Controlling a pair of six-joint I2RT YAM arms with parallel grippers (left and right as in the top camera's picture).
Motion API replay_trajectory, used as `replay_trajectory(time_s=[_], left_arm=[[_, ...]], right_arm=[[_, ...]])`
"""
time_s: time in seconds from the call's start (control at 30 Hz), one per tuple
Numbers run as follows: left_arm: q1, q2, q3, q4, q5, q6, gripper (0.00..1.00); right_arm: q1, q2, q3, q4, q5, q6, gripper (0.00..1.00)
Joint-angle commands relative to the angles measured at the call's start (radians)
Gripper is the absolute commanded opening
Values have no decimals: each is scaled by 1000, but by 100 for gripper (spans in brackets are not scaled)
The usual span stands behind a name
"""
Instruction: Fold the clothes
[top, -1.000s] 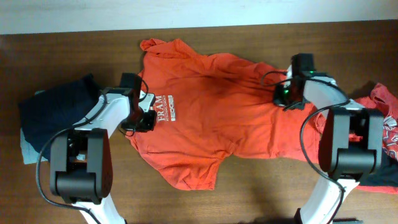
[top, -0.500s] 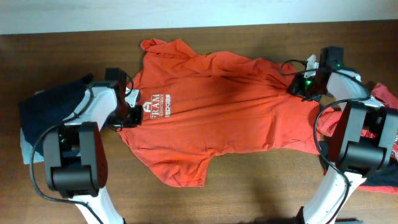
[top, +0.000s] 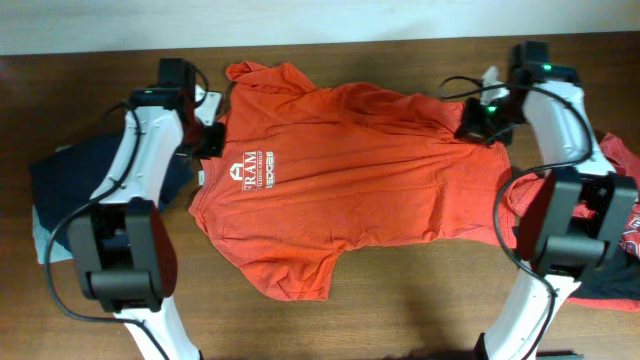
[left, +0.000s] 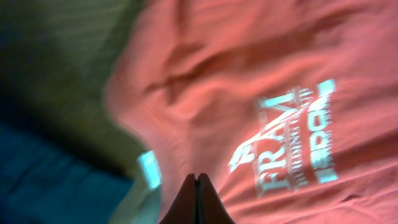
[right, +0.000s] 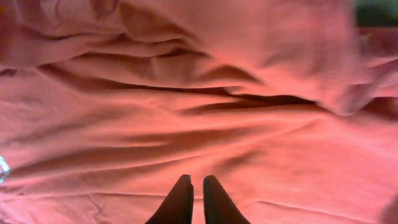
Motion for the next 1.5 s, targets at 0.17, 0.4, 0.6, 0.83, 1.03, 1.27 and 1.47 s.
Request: replay_trajectory(time_s=[0.17,0.4,0.6,0.83,1.03,1.27,1.47], left_arm=[[-70,170,2,56,41,71,0],[-67,233,2,154,37,69,0],[-67,257,2,332,-23,34,0],[-66,259,25,500,-45,-9,0],[-62,258,195,381,-87,-8,15],[-60,256,535,-48,-87,-1,49],[-60,246,802,-415,-87,-1,27]], right_arm=[[139,31,-48,6,170,126,11],[208,145,-48,98,169,127,11],[220,218,-48,249,169,187,11],[220,229,-30,447,103,219,11],[215,225,84,367,79,146,17],[207,160,284,54,80,3,23],[208,67,353,-92,77,-58,26]])
